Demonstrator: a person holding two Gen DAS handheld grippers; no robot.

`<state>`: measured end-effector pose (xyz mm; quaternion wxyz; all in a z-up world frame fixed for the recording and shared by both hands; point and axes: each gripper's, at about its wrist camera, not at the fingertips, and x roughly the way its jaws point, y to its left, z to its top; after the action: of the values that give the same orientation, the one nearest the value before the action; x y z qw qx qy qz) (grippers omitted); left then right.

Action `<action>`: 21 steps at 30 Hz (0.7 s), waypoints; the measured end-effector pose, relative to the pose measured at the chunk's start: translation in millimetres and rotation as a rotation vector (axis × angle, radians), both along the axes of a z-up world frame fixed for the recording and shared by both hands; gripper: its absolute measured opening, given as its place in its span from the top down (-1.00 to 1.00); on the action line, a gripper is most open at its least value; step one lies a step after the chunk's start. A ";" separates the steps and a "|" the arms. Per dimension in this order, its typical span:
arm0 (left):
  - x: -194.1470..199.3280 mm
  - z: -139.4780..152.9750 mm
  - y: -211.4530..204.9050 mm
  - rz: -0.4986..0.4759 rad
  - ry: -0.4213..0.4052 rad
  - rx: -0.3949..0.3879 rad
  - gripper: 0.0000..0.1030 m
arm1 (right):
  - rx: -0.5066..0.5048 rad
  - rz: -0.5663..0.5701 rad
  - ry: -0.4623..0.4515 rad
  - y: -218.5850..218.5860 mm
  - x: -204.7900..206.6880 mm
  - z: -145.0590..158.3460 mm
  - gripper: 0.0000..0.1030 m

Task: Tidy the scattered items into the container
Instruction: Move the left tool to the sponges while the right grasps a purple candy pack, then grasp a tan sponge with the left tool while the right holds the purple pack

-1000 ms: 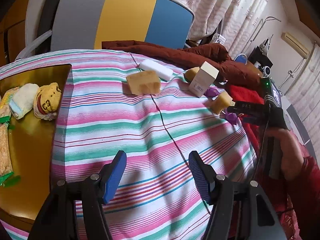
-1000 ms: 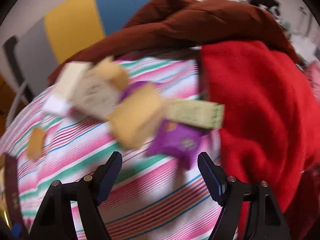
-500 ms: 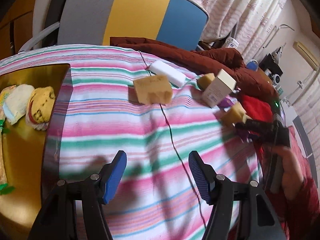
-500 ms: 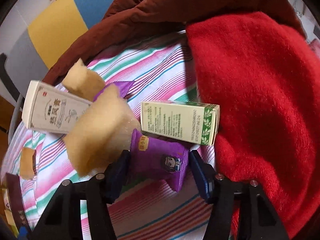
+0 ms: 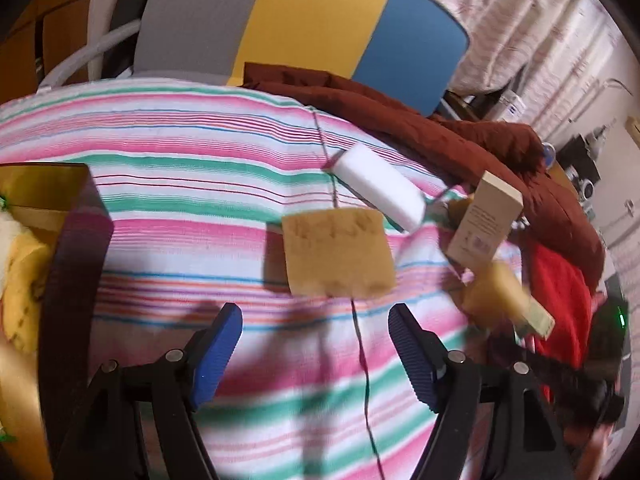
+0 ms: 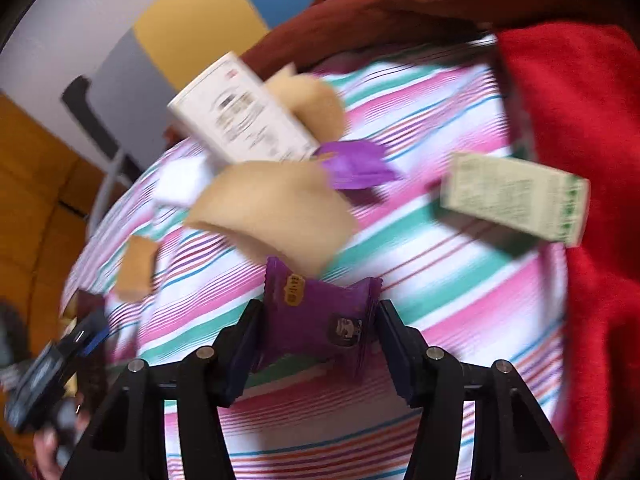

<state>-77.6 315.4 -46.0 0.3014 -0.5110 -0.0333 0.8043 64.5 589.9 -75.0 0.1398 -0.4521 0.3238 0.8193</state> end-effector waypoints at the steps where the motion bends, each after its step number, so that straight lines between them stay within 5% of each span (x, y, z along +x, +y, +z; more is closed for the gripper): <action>1: -4.8 -1.0 2.5 0.013 0.001 -0.008 -0.49 | 0.001 0.021 0.003 -4.0 -2.2 0.7 -0.10; 18: -17.2 5.1 66.6 -0.122 0.107 -0.057 -0.57 | 0.030 0.125 -0.005 -23.4 -17.2 -2.2 -0.10; 21: -8.4 -2.5 75.5 -0.184 0.151 -0.098 -0.34 | 0.037 0.143 -0.005 -22.1 -16.6 -1.9 -0.10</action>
<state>-86.0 391.0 -48.5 0.3503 -0.4639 0.0759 0.8101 47.9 567.9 -76.9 0.0902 -0.4731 0.2750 0.8321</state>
